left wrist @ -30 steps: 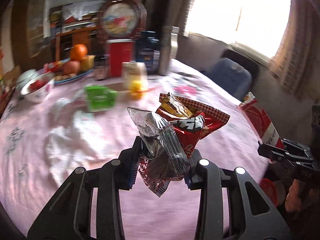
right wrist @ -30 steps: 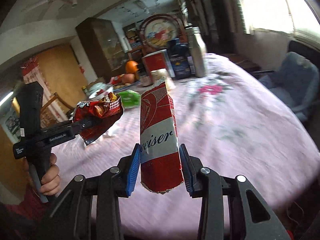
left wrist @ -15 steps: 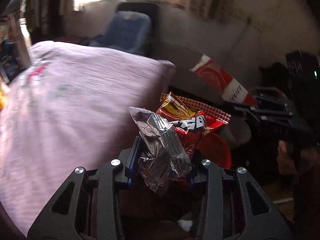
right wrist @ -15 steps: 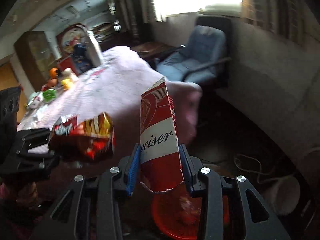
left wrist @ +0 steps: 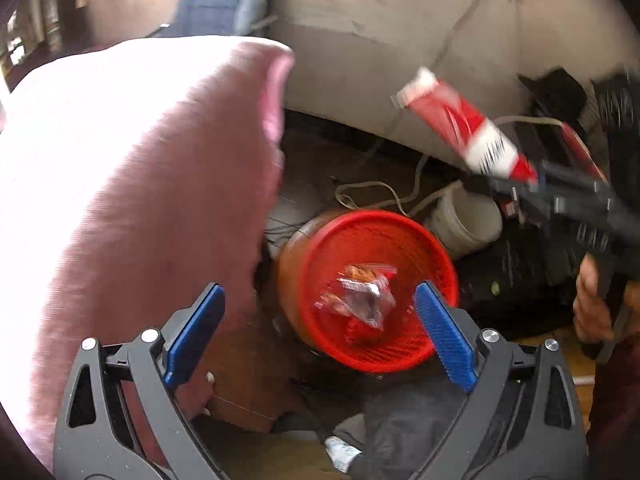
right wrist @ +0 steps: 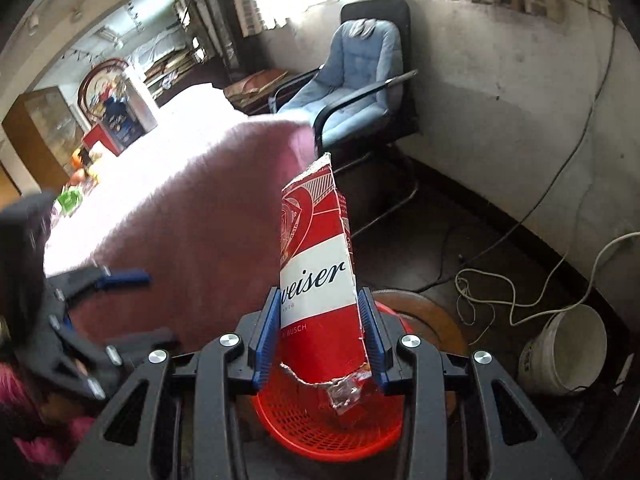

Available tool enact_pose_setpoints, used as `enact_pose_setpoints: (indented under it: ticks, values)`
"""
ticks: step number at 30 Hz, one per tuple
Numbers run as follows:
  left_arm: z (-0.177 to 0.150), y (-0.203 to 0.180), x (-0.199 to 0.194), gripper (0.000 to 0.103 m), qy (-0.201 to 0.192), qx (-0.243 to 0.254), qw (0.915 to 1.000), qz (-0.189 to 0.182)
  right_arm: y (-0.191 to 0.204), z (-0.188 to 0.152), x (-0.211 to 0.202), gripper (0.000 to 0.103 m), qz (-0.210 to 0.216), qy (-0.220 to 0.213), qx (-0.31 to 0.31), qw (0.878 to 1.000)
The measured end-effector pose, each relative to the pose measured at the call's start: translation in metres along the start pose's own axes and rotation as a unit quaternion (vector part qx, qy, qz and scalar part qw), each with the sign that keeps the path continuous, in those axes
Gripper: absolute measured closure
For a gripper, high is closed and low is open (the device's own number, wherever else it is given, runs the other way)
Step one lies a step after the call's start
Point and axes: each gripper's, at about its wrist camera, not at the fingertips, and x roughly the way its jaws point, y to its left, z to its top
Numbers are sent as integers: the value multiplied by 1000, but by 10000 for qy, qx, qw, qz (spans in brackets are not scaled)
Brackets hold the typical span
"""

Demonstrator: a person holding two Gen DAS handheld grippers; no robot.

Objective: Collect trash
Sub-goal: 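Carry both items to the red basket and open both tools over it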

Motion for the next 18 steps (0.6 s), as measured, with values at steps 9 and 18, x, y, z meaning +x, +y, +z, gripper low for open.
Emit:
enact_pose_setpoints:
  ticks: [9,18]
  values:
    - [-1,49,-51,9,-523,-548,9960,470,26,-20,22,25,-523,589,-714,9943]
    - [-12,114,-119,7,-1132,-921,9802,1336,64,15,-2,13,194,-142,-598,9979]
